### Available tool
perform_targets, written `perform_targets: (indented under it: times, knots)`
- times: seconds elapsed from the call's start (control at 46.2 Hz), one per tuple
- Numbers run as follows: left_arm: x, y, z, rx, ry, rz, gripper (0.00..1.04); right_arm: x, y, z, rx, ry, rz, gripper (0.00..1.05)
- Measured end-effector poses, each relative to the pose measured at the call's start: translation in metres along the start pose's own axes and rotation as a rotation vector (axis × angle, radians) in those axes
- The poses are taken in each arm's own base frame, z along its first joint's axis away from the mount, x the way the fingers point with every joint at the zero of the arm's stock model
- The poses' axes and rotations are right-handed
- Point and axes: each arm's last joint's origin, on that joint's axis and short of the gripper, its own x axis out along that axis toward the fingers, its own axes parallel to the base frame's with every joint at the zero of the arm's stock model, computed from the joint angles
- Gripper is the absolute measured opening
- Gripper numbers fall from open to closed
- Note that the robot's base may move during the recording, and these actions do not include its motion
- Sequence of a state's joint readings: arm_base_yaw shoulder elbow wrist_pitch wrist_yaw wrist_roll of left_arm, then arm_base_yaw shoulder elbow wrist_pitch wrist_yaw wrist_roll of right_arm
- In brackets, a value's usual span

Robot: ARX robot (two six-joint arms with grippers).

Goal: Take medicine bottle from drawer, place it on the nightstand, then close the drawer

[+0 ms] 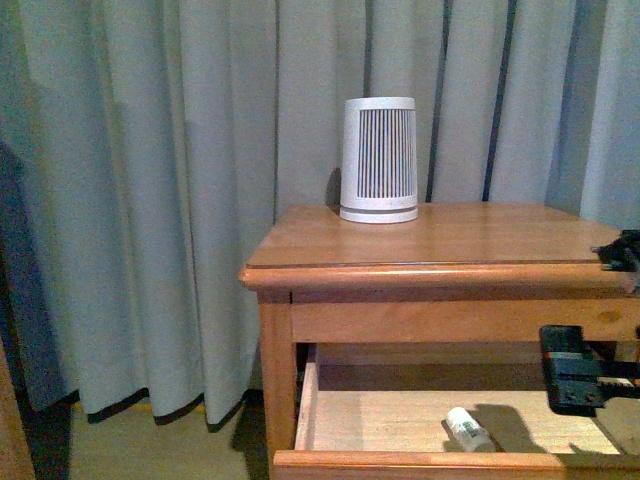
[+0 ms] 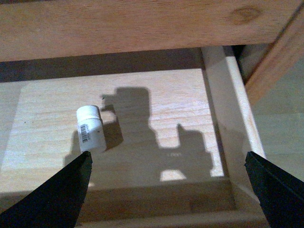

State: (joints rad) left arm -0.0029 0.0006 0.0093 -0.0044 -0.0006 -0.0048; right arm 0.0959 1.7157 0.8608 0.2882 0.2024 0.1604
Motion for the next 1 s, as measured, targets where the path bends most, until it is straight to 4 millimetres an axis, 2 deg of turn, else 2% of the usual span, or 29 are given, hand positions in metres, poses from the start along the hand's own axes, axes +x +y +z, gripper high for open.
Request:
perform_targets:
  times: [0.195, 0.476, 0.995]
  knots:
    - [0.0, 0.0, 0.0, 0.0, 0.0, 0.0, 0.98, 0.04, 0.029, 0.001, -0.027, 0.051, 0.047, 0.98]
    - [0.0, 0.0, 0.0, 0.0, 0.0, 0.0, 0.98, 0.084, 0.057, -0.019, -0.07, 0.105, 0.038, 0.98]
    - [0.0, 0.0, 0.0, 0.0, 0.0, 0.0, 0.98, 0.121, 0.076, -0.026, -0.076, 0.128, 0.038, 0.98]
